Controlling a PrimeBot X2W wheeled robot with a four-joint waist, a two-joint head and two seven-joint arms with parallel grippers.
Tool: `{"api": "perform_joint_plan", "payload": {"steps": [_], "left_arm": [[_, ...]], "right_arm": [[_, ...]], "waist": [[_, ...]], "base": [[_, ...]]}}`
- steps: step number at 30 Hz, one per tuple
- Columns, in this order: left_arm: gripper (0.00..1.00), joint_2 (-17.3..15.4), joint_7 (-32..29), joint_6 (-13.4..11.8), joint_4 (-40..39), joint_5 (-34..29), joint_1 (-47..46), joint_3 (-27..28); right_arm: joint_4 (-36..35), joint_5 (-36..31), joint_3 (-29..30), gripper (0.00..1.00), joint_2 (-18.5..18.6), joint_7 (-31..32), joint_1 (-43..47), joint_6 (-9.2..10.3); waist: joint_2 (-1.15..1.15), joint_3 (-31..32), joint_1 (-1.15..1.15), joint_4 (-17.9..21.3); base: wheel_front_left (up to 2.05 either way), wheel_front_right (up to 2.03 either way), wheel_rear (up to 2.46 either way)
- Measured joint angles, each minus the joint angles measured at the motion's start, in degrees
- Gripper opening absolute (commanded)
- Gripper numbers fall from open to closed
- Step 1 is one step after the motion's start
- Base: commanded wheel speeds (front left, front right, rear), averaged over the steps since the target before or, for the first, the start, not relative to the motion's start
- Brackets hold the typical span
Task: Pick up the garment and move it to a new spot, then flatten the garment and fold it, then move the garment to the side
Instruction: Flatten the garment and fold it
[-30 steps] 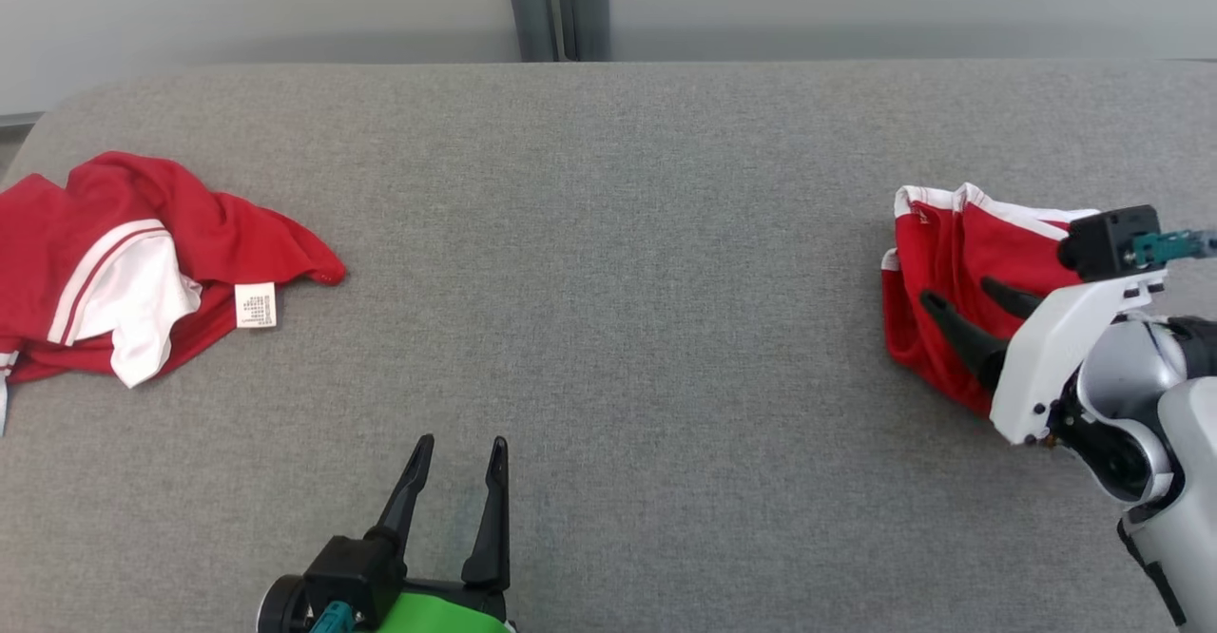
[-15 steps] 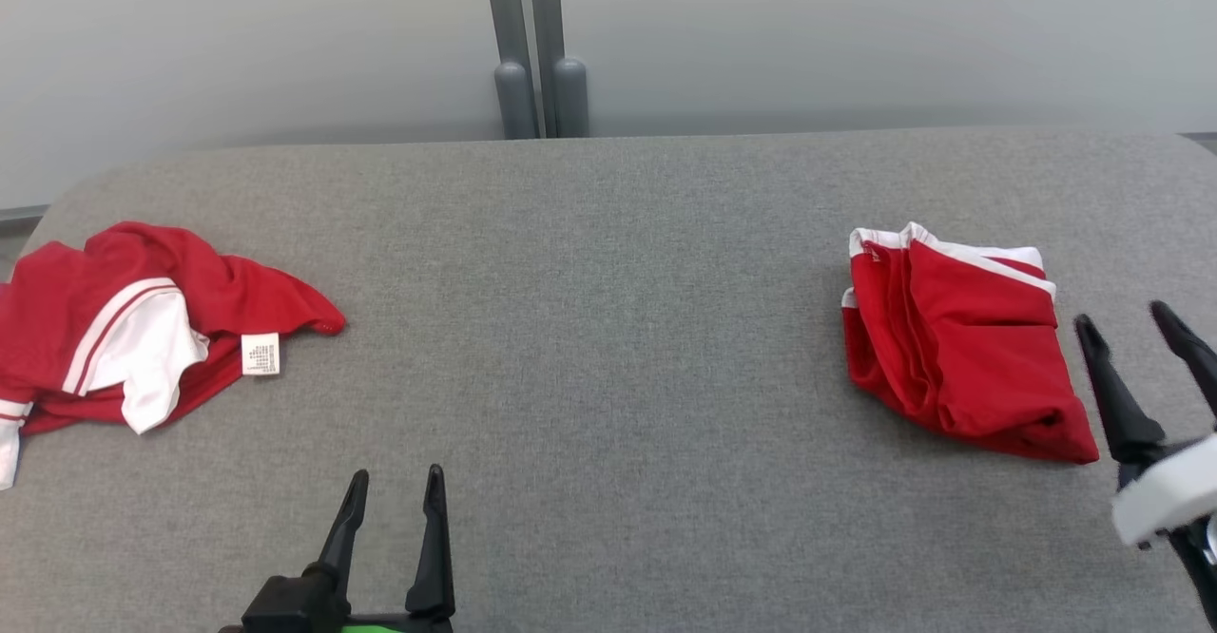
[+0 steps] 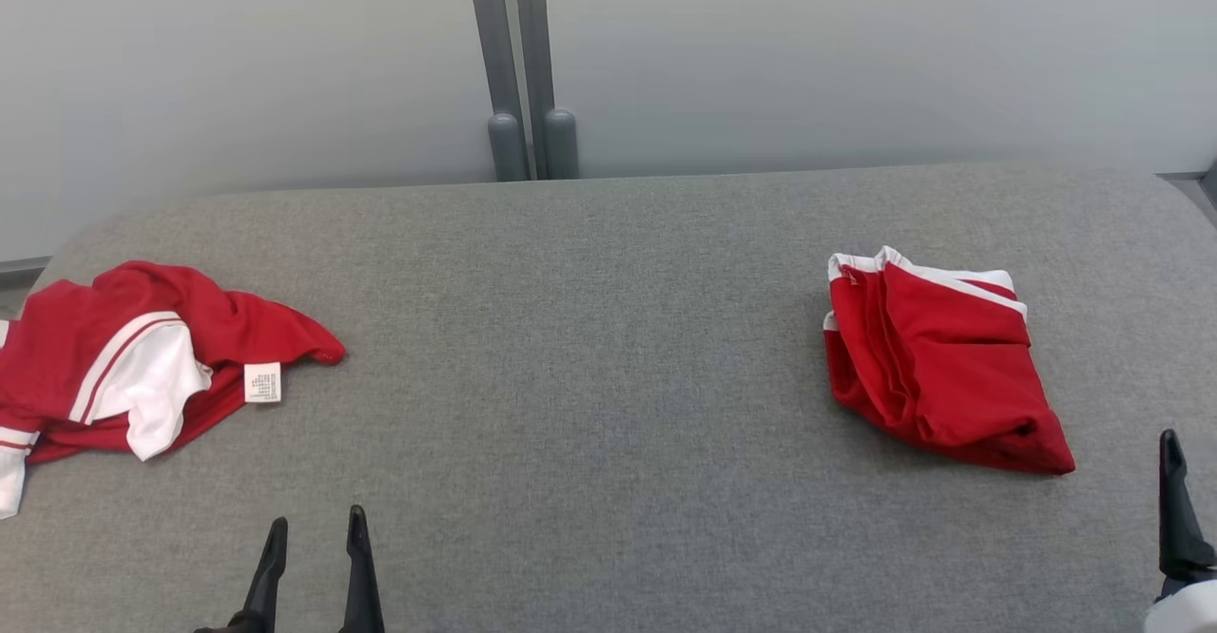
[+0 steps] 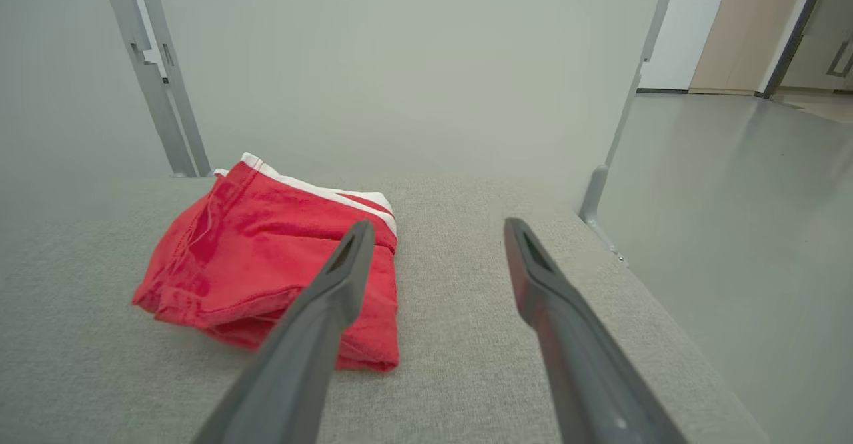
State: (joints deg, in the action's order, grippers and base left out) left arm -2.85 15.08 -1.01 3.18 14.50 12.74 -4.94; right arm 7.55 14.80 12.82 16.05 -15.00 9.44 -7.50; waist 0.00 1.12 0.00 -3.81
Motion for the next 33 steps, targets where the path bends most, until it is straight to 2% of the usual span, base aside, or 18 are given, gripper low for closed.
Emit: {"api": "perform_joint_plan", "payload": {"steps": [5,11,12,13,14,18,26,30,33], "left_arm": [[1.0,0.0,0.05,0.33,-0.46,0.0,0.7,1.15],[1.0,0.0,0.05,0.56,-1.05,-0.21,0.63,1.27],[1.0,0.0,0.05,0.56,-1.21,-0.27,0.56,1.26],[1.0,0.0,0.05,0.56,-1.41,-0.35,0.41,1.24],[1.0,0.0,0.05,0.57,-1.66,-0.36,0.28,1.19],[1.0,0.01,0.05,0.71,-2.9,-0.54,-2.37,0.36],[1.0,0.0,0.05,0.45,-3.92,-0.59,-8.55,-3.45],[1.0,0.0,0.05,0.01,-4.01,-0.38,-10.72,-5.11],[1.0,0.0,0.05,-0.14,-4.04,-0.15,-11.45,-5.6]], "right_arm": [[-0.87,-1.02,0.6,1.0,-2.21,0.0,0.84,0.0],[-1.52,-1.69,0.59,1.0,-2.26,-0.01,0.12,0.0],[-1.37,-1.77,0.59,0.65,-2.1,-0.01,-0.61,0.0],[-0.77,-1.78,0.34,0.16,-1.81,-0.01,-1.44,0.0],[-0.33,-1.96,0.22,0.0,-1.58,-0.01,-2.19,0.0],[3.64,-3.67,-1.05,0.0,-0.32,-0.04,-9.35,0.0],[18.04,-8.55,-5.11,0.0,-1.38,-0.05,-25.33,0.0],[22.73,-10.15,-7.75,0.0,-2.92,-0.04,-28.77,0.0],[23.43,-10.77,-10.05,0.0,-4.24,-0.04,-29.64,-0.01]], "waist": [[0.0,-0.01,0.0,0.0],[0.0,-0.63,0.0,-0.15],[0.0,-0.87,0.0,-0.22],[0.0,-1.15,0.0,-0.29],[0.0,-1.43,0.0,-0.37],[0.0,-3.72,0.0,-0.74],[0.0,-10.43,0.0,-2.9],[0.0,-13.46,0.0,-4.6],[0.0,-15.26,0.0,-5.9]], "base": [[0.0,0.0,0.0],[0.0,0.0,0.0],[0.0,0.0,0.0],[0.0,0.0,0.0],[0.0,0.0,0.0],[0.0,0.0,0.0],[0.0,0.0,0.0],[0.0,0.0,0.0],[0.0,0.0,0.0]]}}
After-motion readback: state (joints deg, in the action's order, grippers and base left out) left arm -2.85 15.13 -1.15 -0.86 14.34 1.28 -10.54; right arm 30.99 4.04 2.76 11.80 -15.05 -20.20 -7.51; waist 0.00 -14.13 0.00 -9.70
